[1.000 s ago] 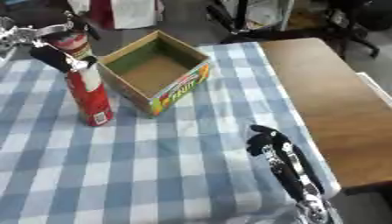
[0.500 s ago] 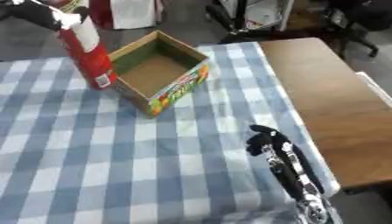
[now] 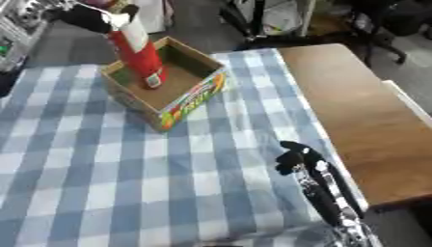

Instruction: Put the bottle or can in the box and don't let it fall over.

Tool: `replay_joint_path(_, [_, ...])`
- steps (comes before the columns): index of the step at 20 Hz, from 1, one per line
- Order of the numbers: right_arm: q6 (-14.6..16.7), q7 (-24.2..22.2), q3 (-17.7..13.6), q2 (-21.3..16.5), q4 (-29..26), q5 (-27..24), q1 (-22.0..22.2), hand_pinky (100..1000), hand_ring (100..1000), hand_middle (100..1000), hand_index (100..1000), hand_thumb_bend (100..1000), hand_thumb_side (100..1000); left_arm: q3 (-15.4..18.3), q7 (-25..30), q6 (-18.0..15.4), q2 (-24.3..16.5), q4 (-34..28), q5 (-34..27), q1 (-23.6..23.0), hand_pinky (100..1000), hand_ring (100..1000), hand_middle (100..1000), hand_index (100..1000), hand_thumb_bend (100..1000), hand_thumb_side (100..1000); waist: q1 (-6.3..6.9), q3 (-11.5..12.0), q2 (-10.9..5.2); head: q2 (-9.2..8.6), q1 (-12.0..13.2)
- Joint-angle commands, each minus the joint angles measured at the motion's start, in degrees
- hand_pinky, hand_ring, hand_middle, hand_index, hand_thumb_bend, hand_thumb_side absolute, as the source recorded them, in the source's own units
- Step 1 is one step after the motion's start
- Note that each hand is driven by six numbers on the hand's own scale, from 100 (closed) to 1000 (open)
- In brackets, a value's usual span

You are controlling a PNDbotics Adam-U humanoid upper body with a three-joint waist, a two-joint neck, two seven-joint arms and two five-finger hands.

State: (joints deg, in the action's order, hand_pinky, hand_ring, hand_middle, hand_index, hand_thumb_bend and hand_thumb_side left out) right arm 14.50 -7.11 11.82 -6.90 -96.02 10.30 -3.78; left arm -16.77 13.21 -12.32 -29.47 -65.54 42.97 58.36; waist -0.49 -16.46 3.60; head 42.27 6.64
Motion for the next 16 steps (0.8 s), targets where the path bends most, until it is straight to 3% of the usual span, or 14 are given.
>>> replay_joint_path(1, [0.1, -0.5, 0.2, 0.0, -0.6, -0.4, -1.0, 594, 598, 585, 822, 100, 898, -0.7, 2.2, -2.1, 0.0, 0.5, 5.2, 1.0, 610, 700, 705, 944, 205, 640, -0.05, -0.1, -0.5, -0.79, 0.6])
replay_joint_path(2, [0.1, -0.5, 0.2, 0.0, -0.6, -0.4, -1.0, 594, 598, 585, 822, 100, 898, -1.0, 3.5, -3.2, -0.1, 0.4, 6.9, 0.9, 766, 791, 786, 955, 363, 771, 0.02, -0.1, -0.51, -0.73, 0.5])
replay_joint_path(3, [0.1, -0.5, 0.2, 0.0, -0.5, -0.3, -1.1, 594, 598, 585, 822, 100, 897, -1.0, 4.8, -4.3, -0.2, 0.3, 8.2, 0.7, 828, 830, 821, 966, 451, 857, 0.05, 0.0, -0.53, -0.66, 0.4])
replay_joint_path(6, [0.1, -0.3, 0.0, 0.0, -0.4, -0.2, -1.0, 595, 598, 585, 822, 100, 896, -0.1, 7.2, -6.3, -1.1, -0.3, 8.3, 0.5, 899, 892, 879, 976, 508, 987, 0.04, 0.4, -0.65, -0.6, -0.4])
replay_joint_path(9, [0.0, -0.1, -0.3, -0.1, -0.4, 0.0, -0.9, 595, 598, 585, 822, 100, 897, 0.9, 7.8, -6.7, -2.9, -2.6, 3.6, -0.1, 905, 903, 893, 979, 489, 1000, -0.02, 1.0, -0.7, -0.7, -1.0])
replay_joint_path(11, [0.0, 0.1, -0.5, -0.2, -0.4, 0.1, -0.8, 595, 598, 585, 822, 100, 896, 1.7, 7.0, -6.4, -5.2, -6.6, -1.2, -1.1, 884, 885, 878, 976, 425, 985, -0.06, 1.6, -0.65, -0.84, -1.6])
replay_joint_path(12, [0.0, 0.2, -0.7, -0.2, -0.4, 0.1, -0.7, 595, 598, 585, 822, 100, 898, 2.4, 6.3, -5.9, -6.8, -9.7, -4.6, -2.3, 856, 862, 858, 974, 347, 949, -0.03, 1.9, -0.6, -0.8, -1.7])
replay_joint_path(16, [-0.2, 1.0, -1.4, -0.3, -0.4, 0.6, -0.3, 594, 597, 585, 822, 100, 906, 8.2, 1.5, -0.4, -11.0, -26.6, -21.3, -12.7, 776, 791, 792, 963, 239, 867, -0.01, 3.4, -0.38, -0.11, -2.1])
